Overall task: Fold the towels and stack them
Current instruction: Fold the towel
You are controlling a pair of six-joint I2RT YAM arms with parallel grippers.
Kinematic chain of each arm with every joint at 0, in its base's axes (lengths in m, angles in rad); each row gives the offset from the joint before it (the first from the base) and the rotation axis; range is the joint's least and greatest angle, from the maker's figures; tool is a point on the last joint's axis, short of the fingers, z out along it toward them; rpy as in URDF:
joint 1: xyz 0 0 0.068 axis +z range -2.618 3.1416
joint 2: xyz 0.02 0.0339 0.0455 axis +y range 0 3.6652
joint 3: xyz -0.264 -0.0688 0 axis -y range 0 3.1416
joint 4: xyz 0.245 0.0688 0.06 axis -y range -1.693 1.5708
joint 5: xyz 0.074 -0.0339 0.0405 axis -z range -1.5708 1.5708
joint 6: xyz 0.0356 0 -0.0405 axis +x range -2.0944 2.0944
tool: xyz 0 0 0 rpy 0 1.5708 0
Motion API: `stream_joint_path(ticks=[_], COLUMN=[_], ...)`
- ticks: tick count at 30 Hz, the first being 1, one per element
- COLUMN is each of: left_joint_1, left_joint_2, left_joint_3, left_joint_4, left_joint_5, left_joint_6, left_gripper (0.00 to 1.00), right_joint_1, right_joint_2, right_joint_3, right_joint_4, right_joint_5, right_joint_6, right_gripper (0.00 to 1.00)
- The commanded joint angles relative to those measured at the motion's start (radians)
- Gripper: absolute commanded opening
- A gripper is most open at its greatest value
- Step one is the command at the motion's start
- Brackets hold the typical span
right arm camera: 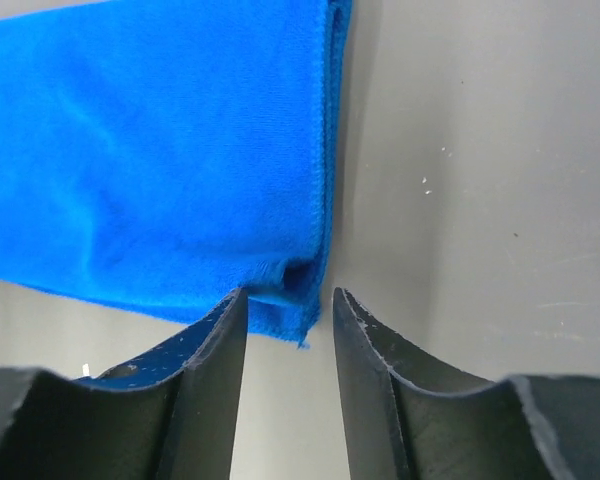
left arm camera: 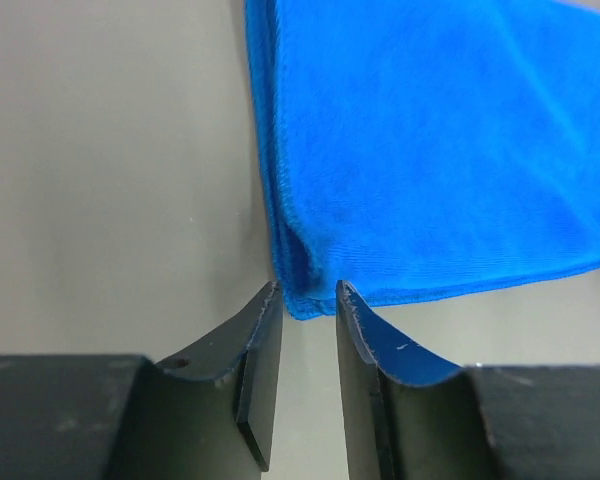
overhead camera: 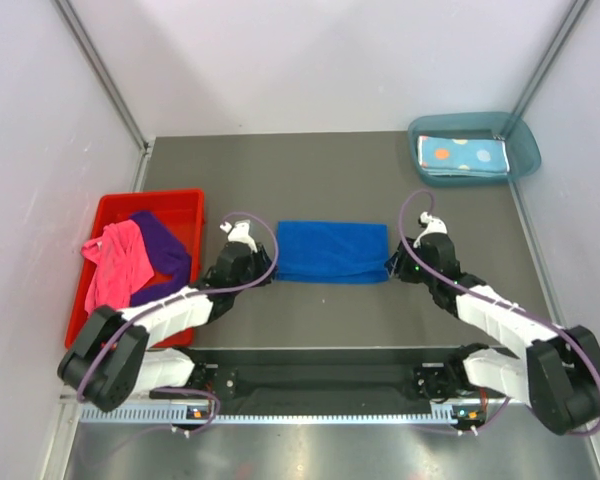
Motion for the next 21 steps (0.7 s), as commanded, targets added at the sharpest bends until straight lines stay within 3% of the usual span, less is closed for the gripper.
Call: stream_joint_path(ticks=[1,6,9,12,16,21], left_joint_1=[-0.005,-0.005,-0.008,-0.009,-0.012,-0.012], left_joint_2=[-0.096,-0.166,-0.148,-0.104,0.045,0.174], left_joint_3=[0.016,0.109,0.195,0.247,0.284,0.212], left_joint_4=[-0.056,-0.231,-0.309,-0.282,-0.216,-0.114], left_joint_5=[-0.035,-0.043,-0.032,-0.001,0.016,0.046], left_joint_6=[-0.005,-0.006,-0.002,-0.008,-0.029,-0.074], left_gripper=[0.34,0.32,0.21,0.21,0.15,0.06], right_joint_1=[0.013,0.029,0.058,0.079,0.119,0.124], right_joint_2=[-0.094,-0.159,-0.189,-0.188,-0.040,0.082], right_joint_3=[0.017,0.084,0.130,0.158,0.201,0.106], right_joint_4=[-0.050,-0.181,-0.226,-0.199,-0.125,0.019], right_joint_5=[0.004,0.048,0.077,0.085,0.067,0.037], right_joint_6=[-0.005,-0.007,-0.001,0.019,0.044,0.102], right_gripper=[0.40,0.42,0.41,0.44,0.41,0.39])
